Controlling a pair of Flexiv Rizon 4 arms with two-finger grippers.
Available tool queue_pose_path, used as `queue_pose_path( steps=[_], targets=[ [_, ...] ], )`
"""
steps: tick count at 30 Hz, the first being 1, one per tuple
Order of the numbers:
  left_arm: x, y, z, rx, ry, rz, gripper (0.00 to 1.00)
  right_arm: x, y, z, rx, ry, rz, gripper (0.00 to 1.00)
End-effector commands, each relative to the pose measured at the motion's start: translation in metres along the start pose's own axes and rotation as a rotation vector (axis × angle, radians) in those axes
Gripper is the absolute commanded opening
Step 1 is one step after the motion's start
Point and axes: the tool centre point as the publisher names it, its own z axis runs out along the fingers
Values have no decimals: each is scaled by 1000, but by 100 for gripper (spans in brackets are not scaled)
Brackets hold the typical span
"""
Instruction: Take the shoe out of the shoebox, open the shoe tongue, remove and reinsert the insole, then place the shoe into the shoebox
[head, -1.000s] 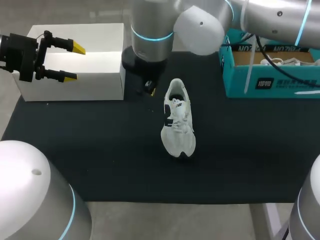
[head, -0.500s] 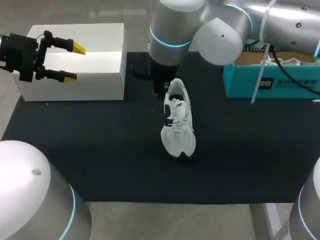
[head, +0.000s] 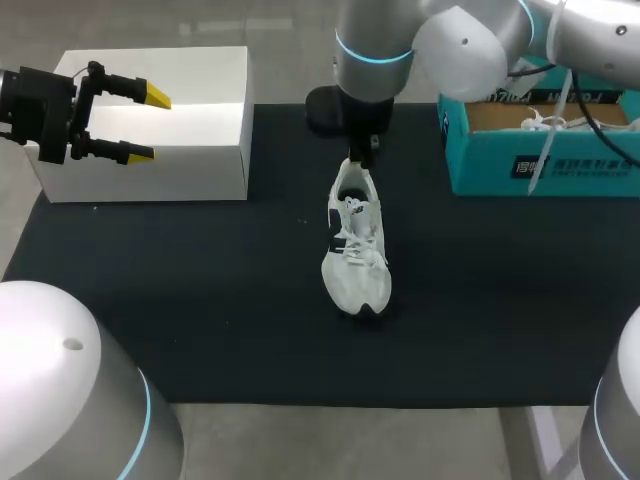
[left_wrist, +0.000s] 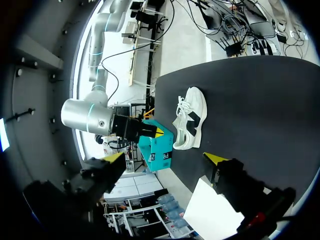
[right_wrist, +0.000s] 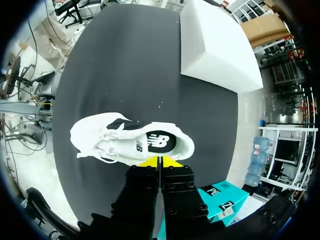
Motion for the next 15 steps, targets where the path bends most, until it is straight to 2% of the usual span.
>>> queue_pose_path(
  steps=[1,5,15],
  targets=[
    [0,0,0,0,3,0,100,-22,2,17,1,-3,12,40],
    [0,0,0,0,3,0,100,-36,-3,25,2,-11,14,39],
    [0,0,0,0,3,0,100,-66,-14,42,63,9,-44,41]
  ],
)
